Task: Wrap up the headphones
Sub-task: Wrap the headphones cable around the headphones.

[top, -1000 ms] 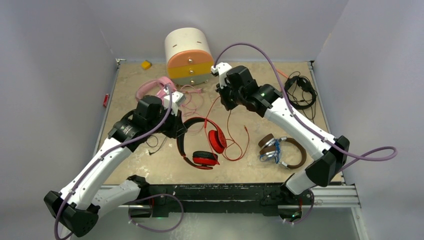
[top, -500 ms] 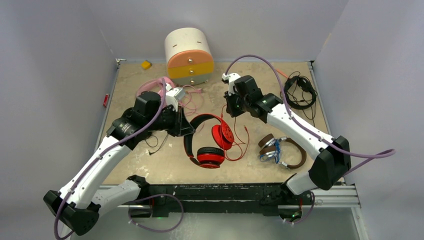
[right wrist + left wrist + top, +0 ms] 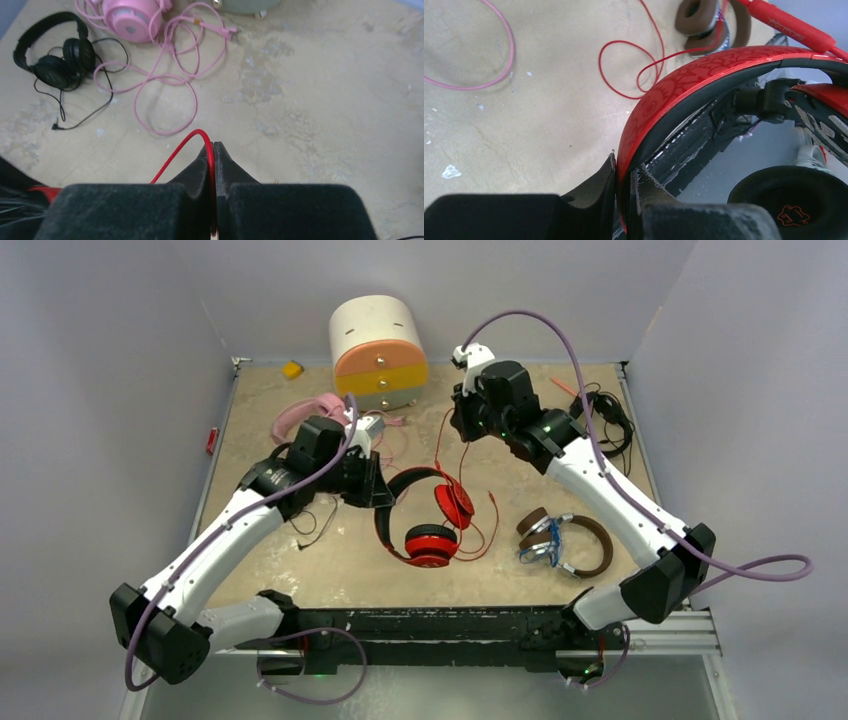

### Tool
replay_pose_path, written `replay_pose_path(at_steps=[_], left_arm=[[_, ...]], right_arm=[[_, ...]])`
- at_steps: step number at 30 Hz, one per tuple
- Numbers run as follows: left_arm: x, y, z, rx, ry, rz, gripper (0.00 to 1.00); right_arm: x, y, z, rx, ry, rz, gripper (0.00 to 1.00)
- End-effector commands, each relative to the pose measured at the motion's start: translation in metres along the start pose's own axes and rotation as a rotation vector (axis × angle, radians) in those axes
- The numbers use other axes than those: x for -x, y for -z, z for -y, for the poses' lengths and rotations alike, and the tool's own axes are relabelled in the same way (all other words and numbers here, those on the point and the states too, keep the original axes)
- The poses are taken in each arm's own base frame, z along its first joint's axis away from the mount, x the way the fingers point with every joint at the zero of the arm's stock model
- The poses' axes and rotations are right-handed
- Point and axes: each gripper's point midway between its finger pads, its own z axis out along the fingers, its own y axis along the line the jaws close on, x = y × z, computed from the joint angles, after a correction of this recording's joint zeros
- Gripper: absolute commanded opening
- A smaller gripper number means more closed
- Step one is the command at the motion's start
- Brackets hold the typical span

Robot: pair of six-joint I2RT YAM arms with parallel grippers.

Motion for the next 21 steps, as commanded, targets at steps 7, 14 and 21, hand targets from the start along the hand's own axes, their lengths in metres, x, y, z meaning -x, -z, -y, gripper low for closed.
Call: replay_pose_path(at_steps=[7,14,21], left_arm=[[0.012,-0.016,-0.015,0.089,-0.036,0.009,0.00],[0.013,-0.014,0.013,0.006,-0.123,0.046,0.00],[0.017,0.006,0.028,-0.035,-0.175,0.118,0.00]], right_arm=[[0.038,0.033,-0.044,0.098,0.162,0.184,0.00],[0.027,0.018,-0.020,-0.034,0.130,0.088,0.00],[-0.011,-0.017,0.000,-0.067,0.042,-0.037,0.00]])
